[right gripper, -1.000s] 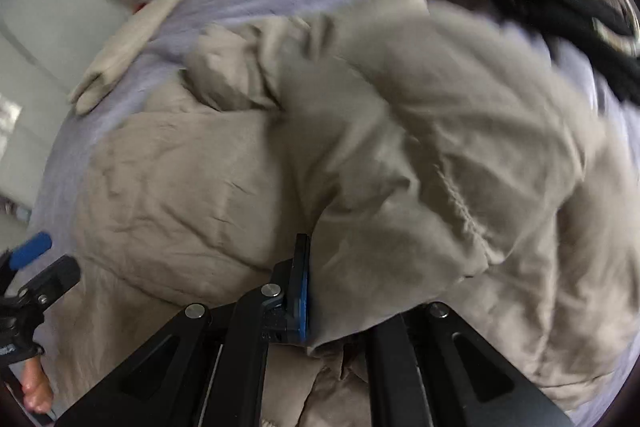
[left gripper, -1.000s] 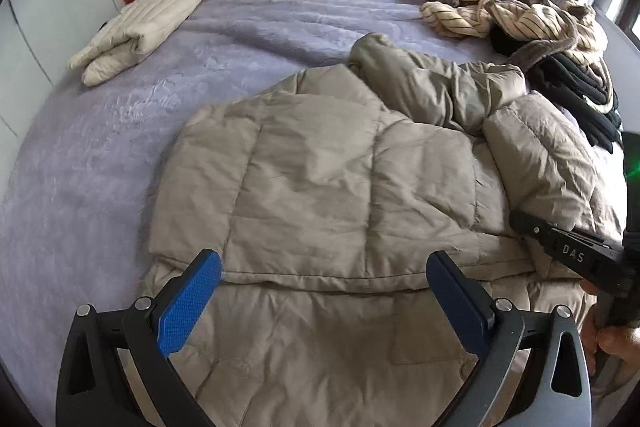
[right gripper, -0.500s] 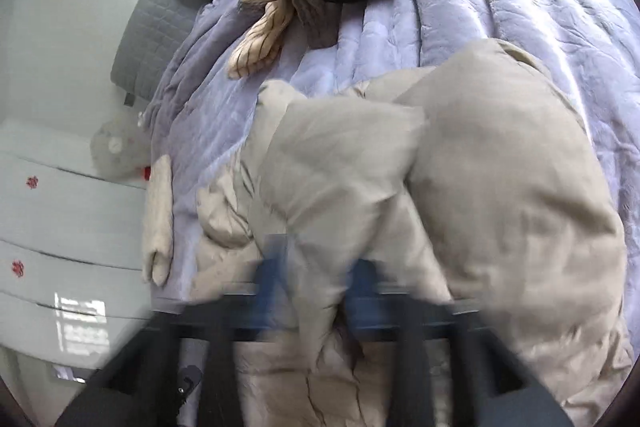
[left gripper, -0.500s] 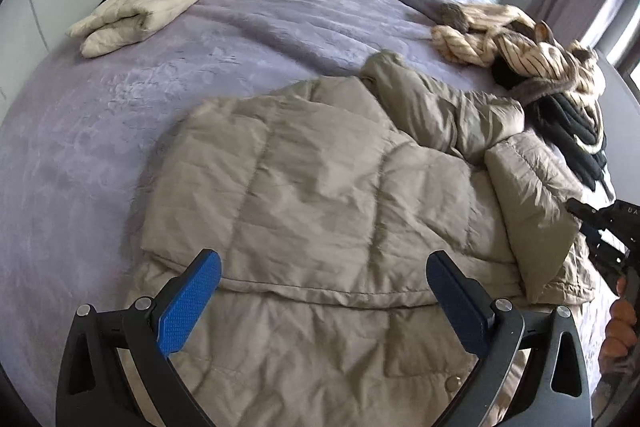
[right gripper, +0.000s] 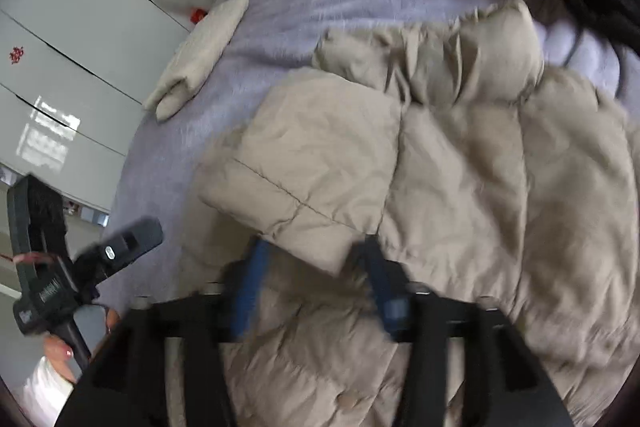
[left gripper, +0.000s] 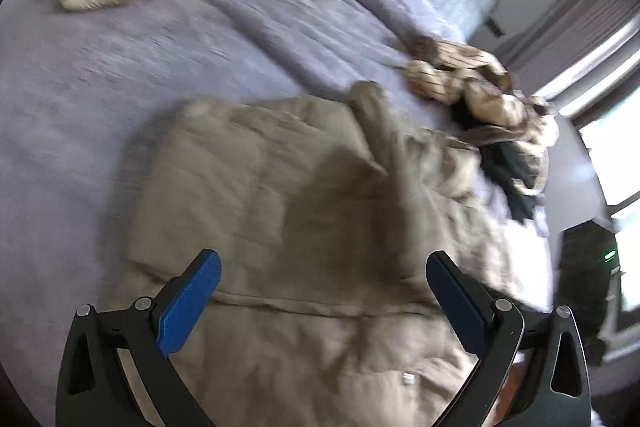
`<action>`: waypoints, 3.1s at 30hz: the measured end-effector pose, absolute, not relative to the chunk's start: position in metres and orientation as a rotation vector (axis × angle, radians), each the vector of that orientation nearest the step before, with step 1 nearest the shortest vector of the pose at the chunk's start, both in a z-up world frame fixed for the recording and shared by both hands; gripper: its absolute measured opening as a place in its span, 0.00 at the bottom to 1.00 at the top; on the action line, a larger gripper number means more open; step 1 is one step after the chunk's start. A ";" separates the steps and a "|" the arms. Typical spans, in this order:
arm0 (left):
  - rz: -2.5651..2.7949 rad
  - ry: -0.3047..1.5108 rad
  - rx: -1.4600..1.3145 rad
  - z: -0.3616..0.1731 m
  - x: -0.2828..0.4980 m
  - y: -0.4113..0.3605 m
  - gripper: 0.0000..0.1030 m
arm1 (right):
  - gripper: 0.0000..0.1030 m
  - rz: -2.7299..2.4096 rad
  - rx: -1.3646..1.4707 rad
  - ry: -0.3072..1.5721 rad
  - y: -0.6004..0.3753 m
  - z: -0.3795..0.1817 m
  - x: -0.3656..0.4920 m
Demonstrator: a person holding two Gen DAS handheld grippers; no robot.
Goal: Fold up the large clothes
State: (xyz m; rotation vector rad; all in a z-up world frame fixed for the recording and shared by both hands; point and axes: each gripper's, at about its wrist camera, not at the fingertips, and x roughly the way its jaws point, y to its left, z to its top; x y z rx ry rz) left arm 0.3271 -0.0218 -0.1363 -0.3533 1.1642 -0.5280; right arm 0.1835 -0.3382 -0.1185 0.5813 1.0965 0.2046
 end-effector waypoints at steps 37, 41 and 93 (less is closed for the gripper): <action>-0.562 1.307 -0.166 -0.180 0.332 -0.063 0.22 | 0.00 -0.359 0.521 1.088 -0.499 -0.173 0.079; -0.461 1.245 -0.048 -0.153 0.338 -0.041 0.22 | 0.00 -0.351 0.581 1.090 -0.497 -0.176 0.086; -0.457 1.181 0.129 -0.215 0.327 -0.130 0.23 | 0.07 -0.335 0.358 1.095 -0.515 -0.186 0.123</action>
